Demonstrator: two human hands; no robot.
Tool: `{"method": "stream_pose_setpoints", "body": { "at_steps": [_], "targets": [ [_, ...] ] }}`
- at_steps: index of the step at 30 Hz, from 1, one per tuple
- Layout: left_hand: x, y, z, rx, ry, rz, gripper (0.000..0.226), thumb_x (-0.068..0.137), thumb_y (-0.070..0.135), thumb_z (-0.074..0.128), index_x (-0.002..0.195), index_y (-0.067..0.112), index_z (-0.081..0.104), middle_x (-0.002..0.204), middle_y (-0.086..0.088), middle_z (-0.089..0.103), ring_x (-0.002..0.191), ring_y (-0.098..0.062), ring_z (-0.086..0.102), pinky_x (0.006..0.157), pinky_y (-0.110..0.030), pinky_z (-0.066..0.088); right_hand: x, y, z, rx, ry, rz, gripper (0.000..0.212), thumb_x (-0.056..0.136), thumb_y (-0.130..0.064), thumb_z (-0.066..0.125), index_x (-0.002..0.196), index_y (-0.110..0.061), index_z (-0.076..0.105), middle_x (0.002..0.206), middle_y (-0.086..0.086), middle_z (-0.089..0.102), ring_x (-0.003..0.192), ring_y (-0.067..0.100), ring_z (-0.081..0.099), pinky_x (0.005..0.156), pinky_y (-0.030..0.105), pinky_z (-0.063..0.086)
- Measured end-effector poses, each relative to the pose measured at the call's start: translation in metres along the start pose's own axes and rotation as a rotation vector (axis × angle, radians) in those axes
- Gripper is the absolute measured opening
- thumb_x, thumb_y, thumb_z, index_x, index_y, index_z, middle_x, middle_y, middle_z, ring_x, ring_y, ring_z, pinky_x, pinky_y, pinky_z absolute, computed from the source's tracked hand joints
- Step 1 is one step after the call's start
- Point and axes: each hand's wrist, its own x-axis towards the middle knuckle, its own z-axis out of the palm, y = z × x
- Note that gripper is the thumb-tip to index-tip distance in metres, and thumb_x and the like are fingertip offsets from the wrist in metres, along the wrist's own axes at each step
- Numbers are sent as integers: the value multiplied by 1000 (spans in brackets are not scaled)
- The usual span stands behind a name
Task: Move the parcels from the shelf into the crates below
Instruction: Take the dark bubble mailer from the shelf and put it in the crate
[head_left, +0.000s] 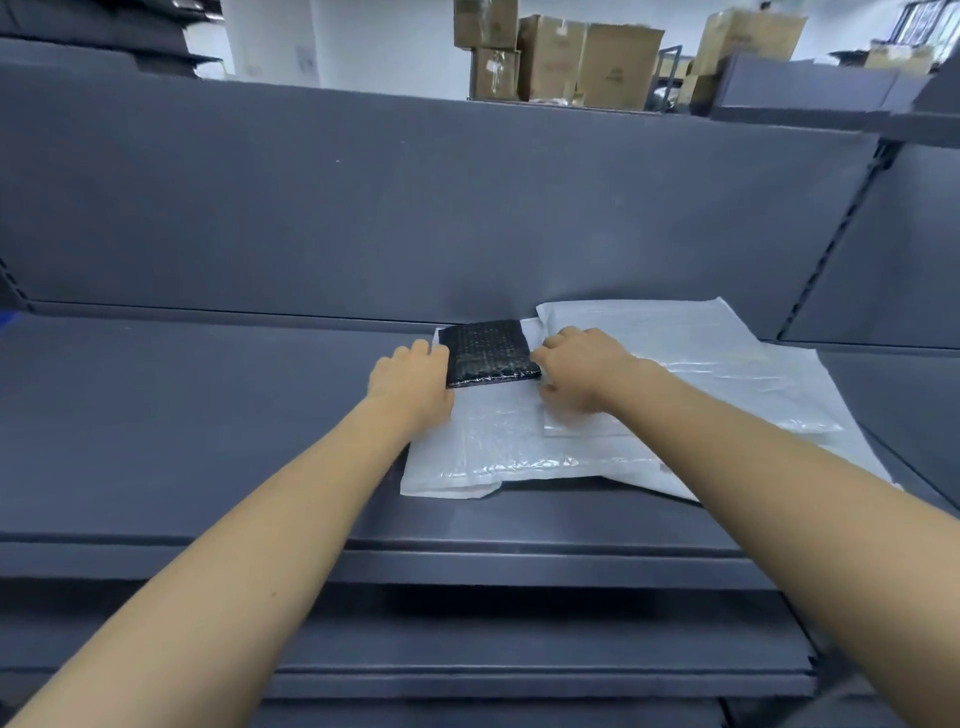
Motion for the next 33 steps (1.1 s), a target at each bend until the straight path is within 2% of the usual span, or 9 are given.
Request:
{"method": "stream_pose_setpoints", "body": {
  "at_steps": [6,11,16,20,23,25,27,30,33],
  "targets": [
    [30,-1,26,-43,-57,29,60,92,51,45,136,10,35,128,-13,48,118,-31,46,94,-40,39,27,2,25,14,-64,22,41,95,-38,40,127,-14,47,132,8,51,125,27,42,103,38,32],
    [42,0,36,-82,-153,51,64,94,51,42,143,12,27,127,-15,52,116,-33,49,92,-40,43,35,0,36,9,-87,37,45,99,-39,32,132,-10,44,138,11,48,131,27,38,113,40,21],
    [36,4,41,-262,-52,84,41,94,41,47,119,9,53,109,-11,61,100,-30,55,75,-32,42,24,-6,36,84,-49,-20,38,99,-31,32,126,-10,47,129,12,53,123,28,46,105,39,30],
    [22,8,34,-603,-17,-82,36,93,35,55,91,1,68,84,-12,64,73,-21,51,64,-27,40,6,-3,33,155,-37,-38,31,96,-28,35,115,-13,54,118,9,58,115,28,50,100,38,32],
    [12,13,25,-907,6,-294,18,85,26,69,81,8,69,86,-5,65,78,-19,55,68,-26,46,-11,-3,31,182,-51,-55,22,95,-28,36,102,-14,52,113,9,59,111,27,52,97,38,34],
    [5,22,19,-980,-15,-403,21,80,19,74,73,13,55,80,-2,56,81,-22,54,71,-29,46,-23,-2,30,179,-65,-77,28,95,-28,37,110,-12,54,118,10,58,114,28,51,98,37,36],
    [-1,30,16,-1025,-60,-469,33,78,14,75,75,18,43,85,-6,53,83,-25,54,69,-31,45,-34,1,30,197,-61,-86,31,95,-28,39,114,-9,55,122,11,56,117,28,49,99,36,38],
    [-12,38,4,-1122,-90,-494,22,81,6,71,80,11,50,88,-8,56,70,-21,52,59,-26,40,-51,10,24,280,-25,-75,36,95,-27,41,121,-6,54,129,11,53,122,29,45,102,38,39],
    [-35,47,-9,-1134,-42,-446,11,87,4,62,79,9,57,82,-6,55,68,-19,46,65,-25,38,-80,20,15,368,30,-42,45,96,-28,43,135,-7,47,137,11,48,128,29,40,105,39,36]
  ]
}}
